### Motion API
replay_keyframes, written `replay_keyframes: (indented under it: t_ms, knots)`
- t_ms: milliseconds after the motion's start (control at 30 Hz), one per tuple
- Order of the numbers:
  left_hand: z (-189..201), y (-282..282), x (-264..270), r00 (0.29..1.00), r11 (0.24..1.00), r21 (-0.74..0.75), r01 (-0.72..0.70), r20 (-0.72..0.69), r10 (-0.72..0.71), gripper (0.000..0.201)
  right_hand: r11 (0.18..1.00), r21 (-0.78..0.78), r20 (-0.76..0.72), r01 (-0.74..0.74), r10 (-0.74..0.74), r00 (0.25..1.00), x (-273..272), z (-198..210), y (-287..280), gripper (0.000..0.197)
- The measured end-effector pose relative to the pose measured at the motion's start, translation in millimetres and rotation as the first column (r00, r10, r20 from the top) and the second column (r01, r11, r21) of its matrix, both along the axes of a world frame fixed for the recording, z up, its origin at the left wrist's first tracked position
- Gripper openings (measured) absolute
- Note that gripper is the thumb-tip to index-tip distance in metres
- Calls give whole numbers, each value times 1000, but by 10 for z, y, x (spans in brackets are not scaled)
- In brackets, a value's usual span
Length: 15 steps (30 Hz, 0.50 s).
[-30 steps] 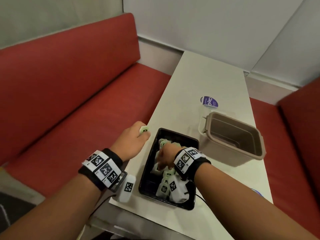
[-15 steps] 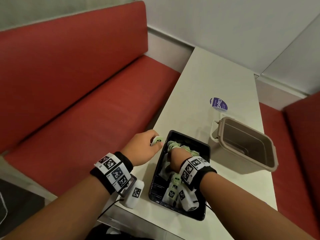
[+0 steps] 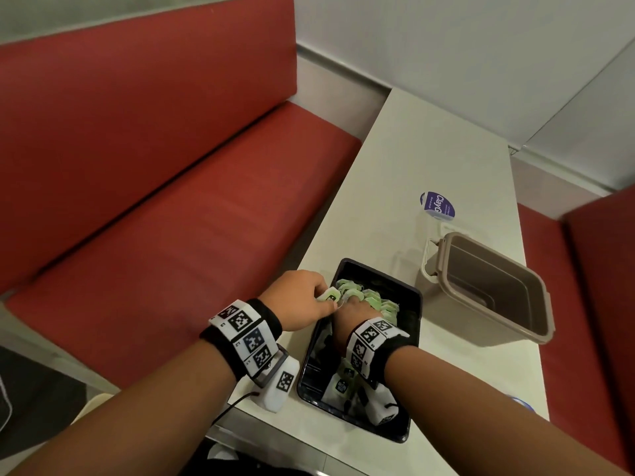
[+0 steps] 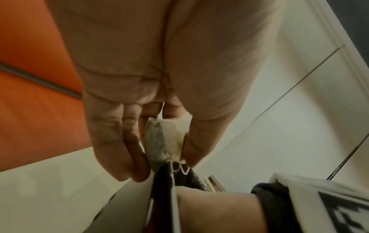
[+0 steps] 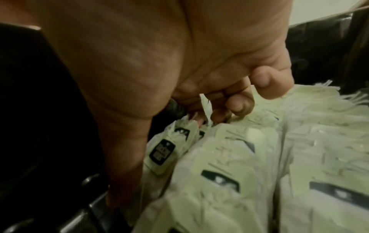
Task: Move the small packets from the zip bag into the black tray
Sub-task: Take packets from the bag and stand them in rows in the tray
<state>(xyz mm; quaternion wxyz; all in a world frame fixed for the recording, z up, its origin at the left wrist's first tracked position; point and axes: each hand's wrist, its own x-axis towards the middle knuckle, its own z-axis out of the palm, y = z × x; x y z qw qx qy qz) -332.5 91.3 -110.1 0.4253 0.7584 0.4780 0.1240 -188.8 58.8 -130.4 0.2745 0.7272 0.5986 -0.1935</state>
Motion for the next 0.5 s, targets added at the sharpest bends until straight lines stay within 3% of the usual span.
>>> replay_keyframes:
  t_ms: [100, 500]
  knots:
    - [-8, 13, 20, 1000, 1000, -26, -1, -16, 1, 21, 1000, -4, 7, 15, -15, 1000, -10, -39, 16, 57]
    - [103, 12, 36, 994, 997, -20, 70, -89, -71, 16, 994, 98, -45, 37, -33, 998, 33, -45, 108, 40]
